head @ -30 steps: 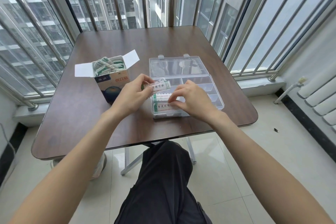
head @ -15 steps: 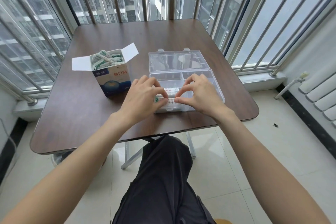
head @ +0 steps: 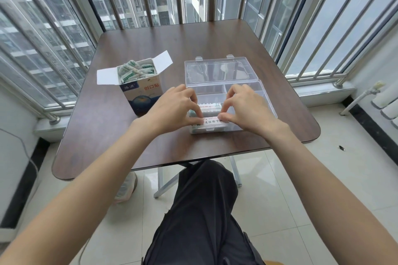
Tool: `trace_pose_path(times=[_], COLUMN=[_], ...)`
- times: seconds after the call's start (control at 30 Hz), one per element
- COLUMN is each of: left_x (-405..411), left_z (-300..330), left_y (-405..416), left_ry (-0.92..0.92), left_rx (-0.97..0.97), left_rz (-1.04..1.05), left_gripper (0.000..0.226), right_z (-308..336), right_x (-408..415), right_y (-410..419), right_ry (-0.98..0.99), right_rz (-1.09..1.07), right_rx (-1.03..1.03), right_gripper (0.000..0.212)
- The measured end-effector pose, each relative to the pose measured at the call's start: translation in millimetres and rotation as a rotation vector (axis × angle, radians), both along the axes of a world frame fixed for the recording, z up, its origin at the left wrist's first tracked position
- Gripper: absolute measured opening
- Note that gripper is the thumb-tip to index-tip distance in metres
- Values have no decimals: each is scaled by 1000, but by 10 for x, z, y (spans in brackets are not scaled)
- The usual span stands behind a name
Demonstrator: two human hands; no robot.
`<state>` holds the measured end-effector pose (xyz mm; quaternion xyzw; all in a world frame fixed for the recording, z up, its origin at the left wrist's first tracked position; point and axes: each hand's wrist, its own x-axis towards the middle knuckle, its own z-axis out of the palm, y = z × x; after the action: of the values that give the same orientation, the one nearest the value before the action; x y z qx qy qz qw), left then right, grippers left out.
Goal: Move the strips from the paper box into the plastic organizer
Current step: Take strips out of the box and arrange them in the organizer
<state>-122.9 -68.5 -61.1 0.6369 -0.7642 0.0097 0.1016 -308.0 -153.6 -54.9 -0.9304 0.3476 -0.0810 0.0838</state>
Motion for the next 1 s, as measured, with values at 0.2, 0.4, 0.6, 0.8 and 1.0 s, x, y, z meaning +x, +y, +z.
trace_pose_path(times=[0.2, 0.4, 0.6, 0.8, 1.0], left_x=[53, 199, 68, -33, -70], left_z=[-13, 45, 33, -8, -27], left_y=[38, 165, 119, 109, 105], left_ry=[118, 293, 311, 199, 42], left_rx=[-30, 69, 69, 15, 6], left_rz=[66, 127, 251, 295, 223], left_gripper=[34, 9, 7, 8, 31], right_z=[-43, 0, -11, -12, -34], right_x=[11, -55, -4, 35, 84], right_y=[40, 42, 67, 88, 163], right_ry=[1, -9, -23, -10, -27], right_rz=[-29, -38, -90, -141, -191], right_rx=[-62, -16, 34, 29, -5], right_gripper=[30, 23, 19, 31, 38])
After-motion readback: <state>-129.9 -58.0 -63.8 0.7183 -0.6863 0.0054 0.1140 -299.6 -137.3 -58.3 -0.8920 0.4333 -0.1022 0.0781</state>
